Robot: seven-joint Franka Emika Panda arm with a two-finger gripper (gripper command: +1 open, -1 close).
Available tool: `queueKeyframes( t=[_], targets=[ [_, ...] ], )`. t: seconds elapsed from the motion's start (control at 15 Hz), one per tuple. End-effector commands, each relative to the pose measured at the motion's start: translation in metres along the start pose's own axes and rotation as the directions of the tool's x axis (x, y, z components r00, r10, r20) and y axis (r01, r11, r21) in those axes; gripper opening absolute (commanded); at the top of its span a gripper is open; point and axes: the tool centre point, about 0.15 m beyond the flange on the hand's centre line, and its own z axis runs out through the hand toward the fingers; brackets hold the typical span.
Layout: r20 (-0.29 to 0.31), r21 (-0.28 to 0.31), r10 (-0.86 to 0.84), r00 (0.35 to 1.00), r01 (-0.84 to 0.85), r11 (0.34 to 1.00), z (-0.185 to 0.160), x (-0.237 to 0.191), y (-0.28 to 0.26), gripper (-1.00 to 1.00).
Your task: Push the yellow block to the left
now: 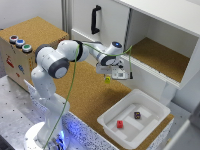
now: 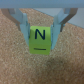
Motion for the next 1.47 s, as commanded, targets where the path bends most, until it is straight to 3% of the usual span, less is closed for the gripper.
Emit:
queueKeyframes(
  t=[0.0, 0.13, 0.2, 0.27, 0.4, 0.53, 0.67, 0.87, 0.93, 1.13, 1.27, 1.4],
  targets=[
    [-0.032, -0.022, 0.236, 0.971, -0.237, 0.971, 0.02, -0.016, -0.003, -1.0],
    [-0.075, -0.051, 0.359, 0.93, -0.363, 0.93, 0.022, -0.023, -0.004, -1.0],
    [-0.11, -0.116, 0.408, 0.906, -0.419, 0.9, 0.017, -0.025, -0.004, -1.0],
    [-0.126, -0.145, 0.423, 0.897, -0.438, 0.887, 0.016, -0.023, -0.003, -1.0],
    [-0.139, -0.153, 0.426, 0.894, -0.444, 0.883, 0.025, -0.013, 0.0, -1.0],
    [-0.127, -0.14, 0.412, 0.902, -0.427, 0.893, 0.038, -0.002, 0.006, -1.0],
    [-0.099, -0.186, 0.414, 0.905, -0.426, 0.886, 0.045, 0.003, 0.009, -1.0],
    [-0.074, -0.207, 0.438, 0.896, -0.443, 0.872, 0.049, 0.002, 0.002, -1.0],
    [-0.073, -0.211, 0.442, 0.894, -0.447, 0.869, 0.047, 0.001, -0.002, 1.0],
    [-0.083, -0.2, 0.491, 0.867, -0.498, 0.844, 0.042, -0.013, -0.014, 1.0],
    [-0.134, -0.222, 0.52, 0.844, -0.537, 0.814, 0.03, -0.023, -0.02, 1.0],
    [-0.182, -0.2, 0.539, 0.822, -0.568, 0.798, 0.018, -0.029, -0.023, 1.0]
  ],
)
